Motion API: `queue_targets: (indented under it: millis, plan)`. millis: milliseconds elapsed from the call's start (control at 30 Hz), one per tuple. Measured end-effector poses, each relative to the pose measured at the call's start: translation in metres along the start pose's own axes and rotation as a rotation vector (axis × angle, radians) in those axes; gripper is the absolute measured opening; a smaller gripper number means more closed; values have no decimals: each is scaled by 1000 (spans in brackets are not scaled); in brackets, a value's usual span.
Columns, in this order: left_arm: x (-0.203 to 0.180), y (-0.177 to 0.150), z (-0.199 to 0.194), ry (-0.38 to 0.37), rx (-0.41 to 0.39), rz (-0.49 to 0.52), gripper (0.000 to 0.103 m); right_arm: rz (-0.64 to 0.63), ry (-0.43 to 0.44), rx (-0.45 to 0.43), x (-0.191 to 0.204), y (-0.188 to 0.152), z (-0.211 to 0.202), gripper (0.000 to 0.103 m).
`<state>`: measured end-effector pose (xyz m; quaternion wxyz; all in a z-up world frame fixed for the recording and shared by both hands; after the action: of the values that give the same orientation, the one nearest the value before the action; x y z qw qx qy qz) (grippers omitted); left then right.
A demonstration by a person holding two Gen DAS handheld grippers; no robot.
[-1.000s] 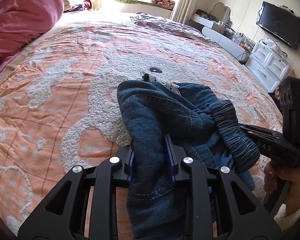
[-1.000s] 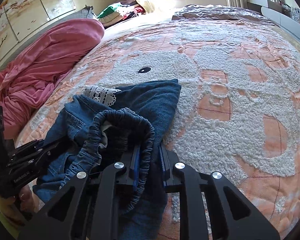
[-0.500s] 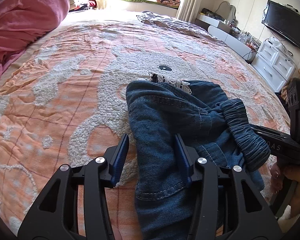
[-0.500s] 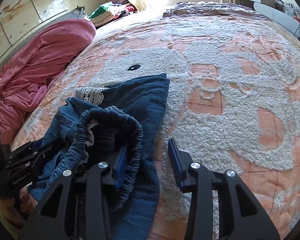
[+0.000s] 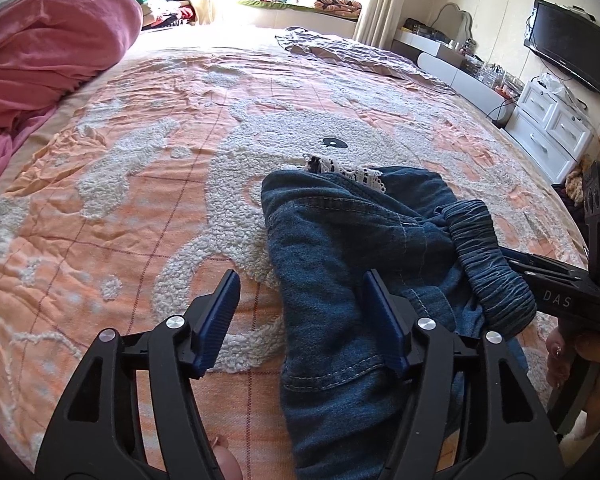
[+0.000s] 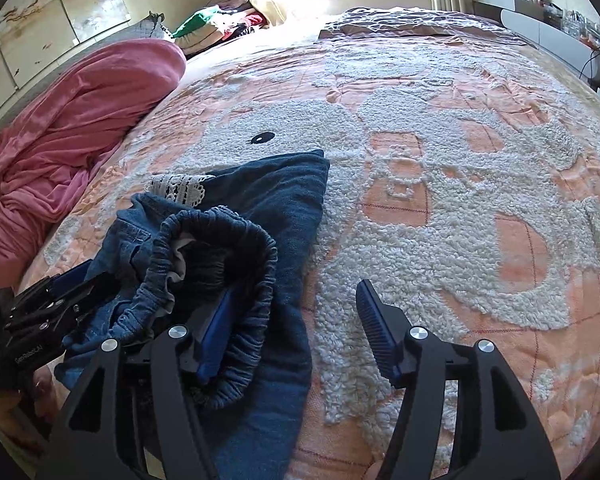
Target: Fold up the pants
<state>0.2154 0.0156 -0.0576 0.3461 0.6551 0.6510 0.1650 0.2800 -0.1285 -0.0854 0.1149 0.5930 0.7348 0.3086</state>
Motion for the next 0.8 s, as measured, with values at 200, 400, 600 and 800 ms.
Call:
queue_targets:
  millis: [200,400,600,800]
  plan:
    - [-1,1,-7,-2,-13,-1,67,9,-18,-10,-3,0,-7,72]
    - [-1,3,-14,-3,-24,0,75,14,-28,-25,-5,2,-15,79]
    - [-2,3,-20,7,-28,7,84,12,-42,-54,-4,3,-27,85]
    - [-6,2,-33,5,-54,19,91,27,-25,-86,-2,1,-42,94]
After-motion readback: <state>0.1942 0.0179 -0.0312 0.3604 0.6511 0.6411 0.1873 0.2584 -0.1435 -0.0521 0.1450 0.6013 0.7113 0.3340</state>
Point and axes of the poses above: each gripper's, at about its wrist camera, not at the fingertips, and z roughly the way its jaws point, x to its left, y to its top, the point moved 6 cm from there along z, roughly the way its jaws point, and after that the axes turned 4 degrees about -y, right-handed, at the moved point
